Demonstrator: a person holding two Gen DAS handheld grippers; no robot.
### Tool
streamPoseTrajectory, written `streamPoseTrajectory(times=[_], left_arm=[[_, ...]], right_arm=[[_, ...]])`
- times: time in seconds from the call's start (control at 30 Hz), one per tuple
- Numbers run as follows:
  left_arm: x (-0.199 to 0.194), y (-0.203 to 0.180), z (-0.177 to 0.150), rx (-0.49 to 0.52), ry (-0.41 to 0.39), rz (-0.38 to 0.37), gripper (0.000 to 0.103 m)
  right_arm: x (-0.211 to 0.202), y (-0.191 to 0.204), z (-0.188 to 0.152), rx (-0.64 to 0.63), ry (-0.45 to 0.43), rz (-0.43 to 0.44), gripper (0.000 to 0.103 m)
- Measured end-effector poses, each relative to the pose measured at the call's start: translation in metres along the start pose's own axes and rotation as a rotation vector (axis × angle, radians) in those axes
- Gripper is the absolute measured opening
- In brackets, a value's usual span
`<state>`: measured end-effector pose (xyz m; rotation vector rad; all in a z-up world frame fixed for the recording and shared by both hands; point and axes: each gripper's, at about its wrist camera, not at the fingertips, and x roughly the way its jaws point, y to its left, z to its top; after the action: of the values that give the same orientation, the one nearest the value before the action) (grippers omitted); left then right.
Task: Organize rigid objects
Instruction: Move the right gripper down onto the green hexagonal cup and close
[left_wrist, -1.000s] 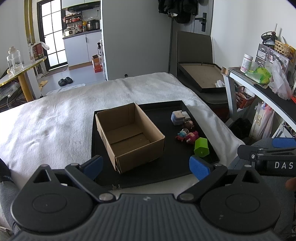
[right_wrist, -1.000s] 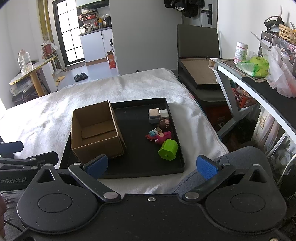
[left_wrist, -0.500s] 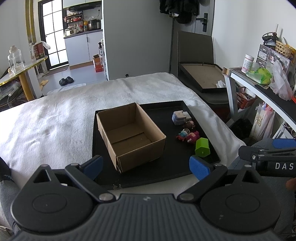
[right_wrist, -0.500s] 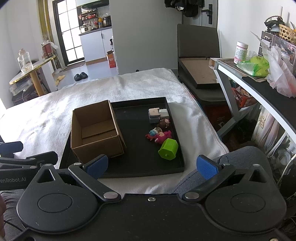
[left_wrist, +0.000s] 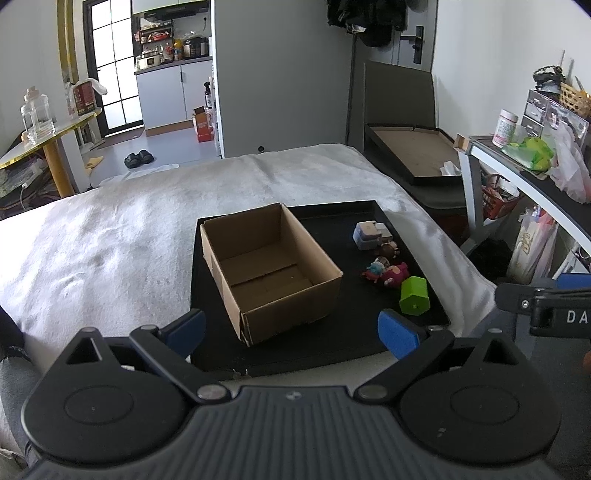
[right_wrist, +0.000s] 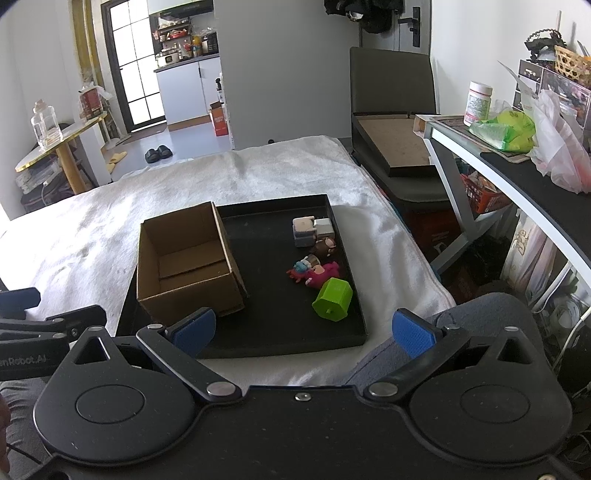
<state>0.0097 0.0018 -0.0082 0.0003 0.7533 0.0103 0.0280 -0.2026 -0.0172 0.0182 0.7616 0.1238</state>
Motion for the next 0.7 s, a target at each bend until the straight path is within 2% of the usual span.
streamPoseTrajectory(times=[0.7], left_arm=[[0.065, 0.02, 0.008, -0.073, 0.031, 0.042, 0.099]], right_arm=[[0.054, -0.023, 0.007, 0.027, 0.064, -0.042, 0.103]])
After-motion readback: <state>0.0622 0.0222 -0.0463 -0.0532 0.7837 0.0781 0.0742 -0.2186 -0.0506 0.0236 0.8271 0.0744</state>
